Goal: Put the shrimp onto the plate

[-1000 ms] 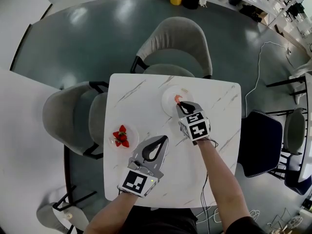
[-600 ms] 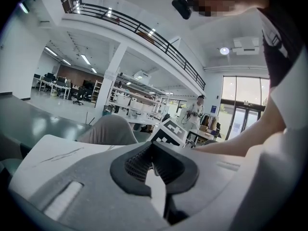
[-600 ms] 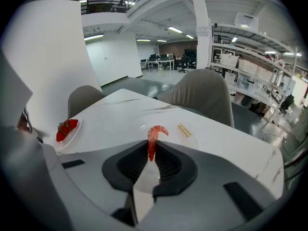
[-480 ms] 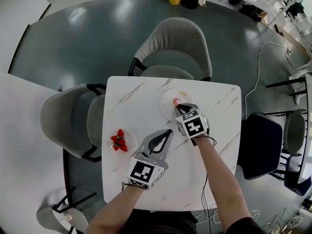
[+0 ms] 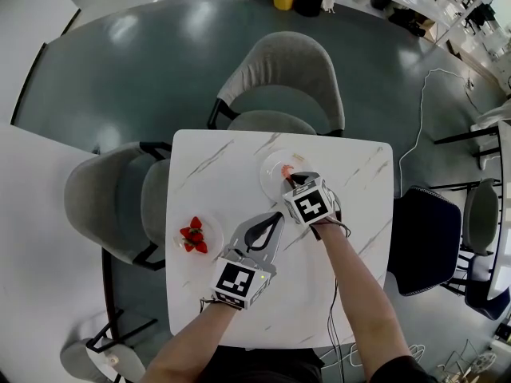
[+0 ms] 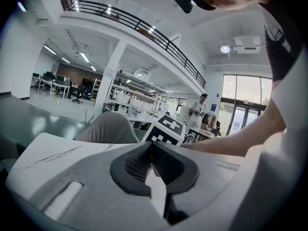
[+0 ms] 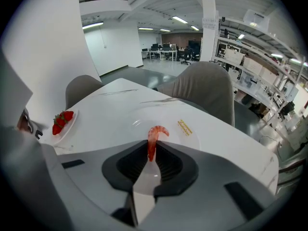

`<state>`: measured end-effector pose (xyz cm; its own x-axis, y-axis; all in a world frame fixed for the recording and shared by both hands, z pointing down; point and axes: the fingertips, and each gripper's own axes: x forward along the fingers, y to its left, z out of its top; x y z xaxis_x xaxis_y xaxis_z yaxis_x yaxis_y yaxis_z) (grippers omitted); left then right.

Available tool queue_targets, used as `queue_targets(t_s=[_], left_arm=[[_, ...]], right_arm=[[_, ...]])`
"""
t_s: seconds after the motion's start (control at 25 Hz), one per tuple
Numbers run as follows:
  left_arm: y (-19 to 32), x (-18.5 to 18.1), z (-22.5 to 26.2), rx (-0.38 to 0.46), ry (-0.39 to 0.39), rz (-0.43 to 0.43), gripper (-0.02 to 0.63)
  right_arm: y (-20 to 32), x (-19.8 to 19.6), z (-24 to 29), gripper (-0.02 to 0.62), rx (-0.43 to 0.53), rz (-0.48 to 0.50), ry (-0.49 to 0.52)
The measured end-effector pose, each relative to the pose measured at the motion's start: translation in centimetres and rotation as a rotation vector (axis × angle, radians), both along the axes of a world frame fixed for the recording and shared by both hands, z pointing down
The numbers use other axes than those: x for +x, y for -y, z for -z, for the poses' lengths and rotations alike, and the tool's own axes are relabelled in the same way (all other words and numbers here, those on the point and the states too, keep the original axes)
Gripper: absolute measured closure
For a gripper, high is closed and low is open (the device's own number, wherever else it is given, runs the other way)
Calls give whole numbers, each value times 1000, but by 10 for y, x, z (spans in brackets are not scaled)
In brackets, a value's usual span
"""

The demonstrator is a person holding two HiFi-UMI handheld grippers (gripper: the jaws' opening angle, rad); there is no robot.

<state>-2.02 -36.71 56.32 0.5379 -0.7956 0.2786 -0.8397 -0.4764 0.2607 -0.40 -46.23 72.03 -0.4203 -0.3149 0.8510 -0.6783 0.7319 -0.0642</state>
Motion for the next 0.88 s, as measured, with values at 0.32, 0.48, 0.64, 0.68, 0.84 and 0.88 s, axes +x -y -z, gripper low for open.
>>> queue_targets(t_s=[0.32,0.48,0.64,0.68,0.84,0.88], left_arm=[[0,-2,3,2,1,-1,598],[-2,-1,12,10,3,-8,598],[-9,1,31,24,-2,-16,597],[-13,2,37,28,-4,-20,598],[-35,8,65,46,-10,-46,597],[-41,10,72,51,-10,-53,597]], right_arm=[[1,-2,11,520,-18,5,9],[-8,2,43,522,27,-34,91],[-23,4,93,577,112,-90,246],[-28,5,107,588,132,-106,291],[-58,6,159,592,208,-150,435],[-66,6,171,592,226,-159,458]])
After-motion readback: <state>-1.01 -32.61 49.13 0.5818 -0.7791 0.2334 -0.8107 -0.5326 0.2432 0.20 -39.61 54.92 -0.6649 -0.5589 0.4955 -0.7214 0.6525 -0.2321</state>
